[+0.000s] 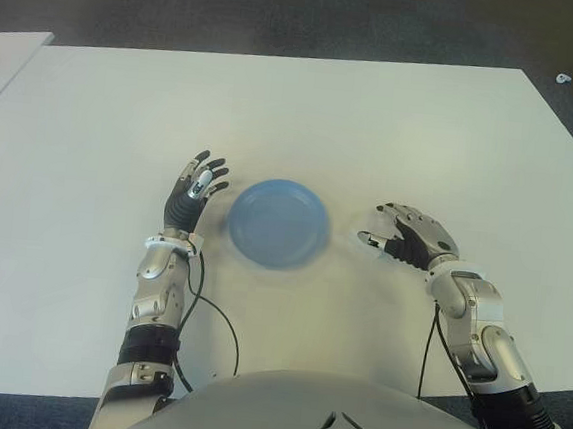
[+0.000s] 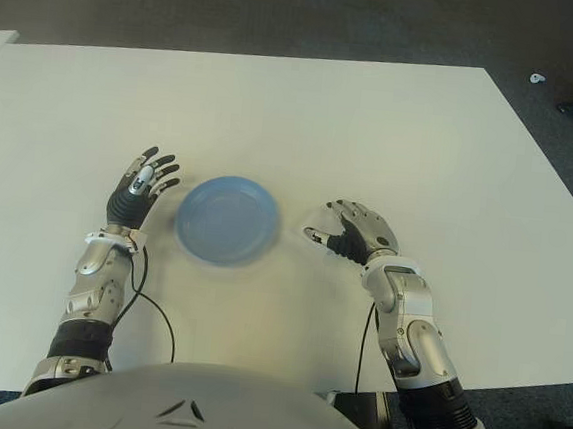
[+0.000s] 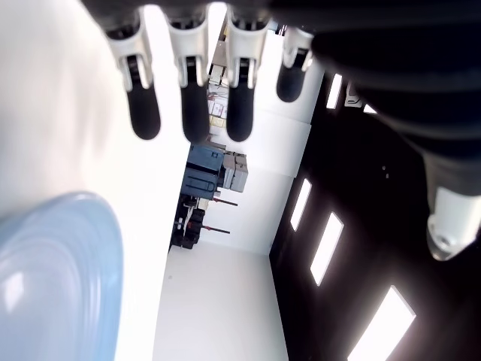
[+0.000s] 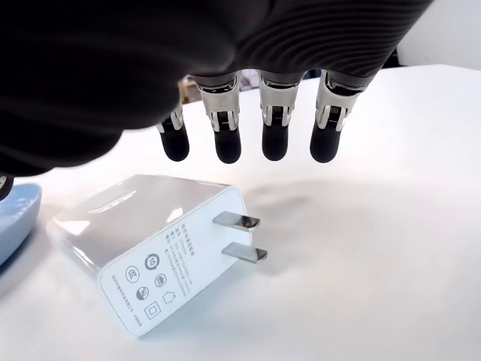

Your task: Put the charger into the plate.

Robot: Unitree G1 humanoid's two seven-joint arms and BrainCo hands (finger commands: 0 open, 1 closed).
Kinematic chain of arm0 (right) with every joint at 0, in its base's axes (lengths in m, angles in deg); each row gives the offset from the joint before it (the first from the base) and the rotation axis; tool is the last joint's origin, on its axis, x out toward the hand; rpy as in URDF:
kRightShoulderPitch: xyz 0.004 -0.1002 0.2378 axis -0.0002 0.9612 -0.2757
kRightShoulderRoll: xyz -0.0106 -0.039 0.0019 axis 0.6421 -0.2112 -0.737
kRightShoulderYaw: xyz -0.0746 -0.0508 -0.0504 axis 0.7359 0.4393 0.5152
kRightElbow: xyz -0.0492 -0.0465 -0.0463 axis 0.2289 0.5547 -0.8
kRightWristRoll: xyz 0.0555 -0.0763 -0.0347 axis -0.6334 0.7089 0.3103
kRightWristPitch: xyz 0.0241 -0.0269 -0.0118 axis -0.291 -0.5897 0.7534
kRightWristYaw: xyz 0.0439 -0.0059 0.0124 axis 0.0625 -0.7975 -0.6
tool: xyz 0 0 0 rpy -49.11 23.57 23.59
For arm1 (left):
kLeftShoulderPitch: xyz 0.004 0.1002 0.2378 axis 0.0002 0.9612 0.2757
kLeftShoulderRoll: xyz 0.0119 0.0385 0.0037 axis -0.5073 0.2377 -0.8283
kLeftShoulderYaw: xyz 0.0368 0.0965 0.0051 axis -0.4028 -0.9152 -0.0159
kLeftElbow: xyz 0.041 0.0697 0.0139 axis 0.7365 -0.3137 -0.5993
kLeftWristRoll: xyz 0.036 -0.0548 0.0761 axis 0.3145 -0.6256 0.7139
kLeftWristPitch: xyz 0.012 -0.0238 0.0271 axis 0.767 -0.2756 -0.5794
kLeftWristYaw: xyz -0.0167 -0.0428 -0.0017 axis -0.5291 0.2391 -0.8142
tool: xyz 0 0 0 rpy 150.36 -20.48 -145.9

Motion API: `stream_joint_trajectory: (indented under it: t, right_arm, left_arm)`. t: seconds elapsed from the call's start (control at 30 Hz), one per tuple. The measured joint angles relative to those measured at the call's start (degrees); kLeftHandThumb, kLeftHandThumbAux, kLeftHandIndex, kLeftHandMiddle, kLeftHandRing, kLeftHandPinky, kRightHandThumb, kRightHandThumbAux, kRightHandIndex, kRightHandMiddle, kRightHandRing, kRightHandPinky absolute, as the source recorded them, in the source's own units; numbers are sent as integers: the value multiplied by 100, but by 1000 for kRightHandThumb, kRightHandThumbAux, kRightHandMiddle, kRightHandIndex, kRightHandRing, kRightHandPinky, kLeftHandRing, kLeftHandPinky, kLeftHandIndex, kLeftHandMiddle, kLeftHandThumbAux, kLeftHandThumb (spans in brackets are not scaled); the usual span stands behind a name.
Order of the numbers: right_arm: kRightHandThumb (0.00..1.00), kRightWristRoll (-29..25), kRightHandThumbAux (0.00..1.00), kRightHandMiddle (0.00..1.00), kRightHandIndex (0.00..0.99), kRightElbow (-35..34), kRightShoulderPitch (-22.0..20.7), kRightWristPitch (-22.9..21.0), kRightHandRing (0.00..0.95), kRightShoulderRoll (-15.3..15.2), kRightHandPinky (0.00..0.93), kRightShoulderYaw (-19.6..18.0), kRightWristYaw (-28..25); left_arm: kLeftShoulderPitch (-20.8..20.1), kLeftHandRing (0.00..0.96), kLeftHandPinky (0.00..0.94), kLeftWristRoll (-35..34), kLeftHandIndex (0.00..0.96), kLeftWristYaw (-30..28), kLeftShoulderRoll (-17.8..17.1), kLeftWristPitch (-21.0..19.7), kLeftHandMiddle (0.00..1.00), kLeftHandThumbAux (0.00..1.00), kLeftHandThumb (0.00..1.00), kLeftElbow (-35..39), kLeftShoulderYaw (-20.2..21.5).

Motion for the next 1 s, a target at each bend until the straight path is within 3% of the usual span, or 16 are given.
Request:
stream_joint_trajectory:
  t: [1.0]
  right_arm:
    - [292,111,113,0,0,105,-76,-115,0,31,0,81,-40]
  left_arm:
    - [111,243,258,-2,121,0,-33,-15,230,495,0,57,-3]
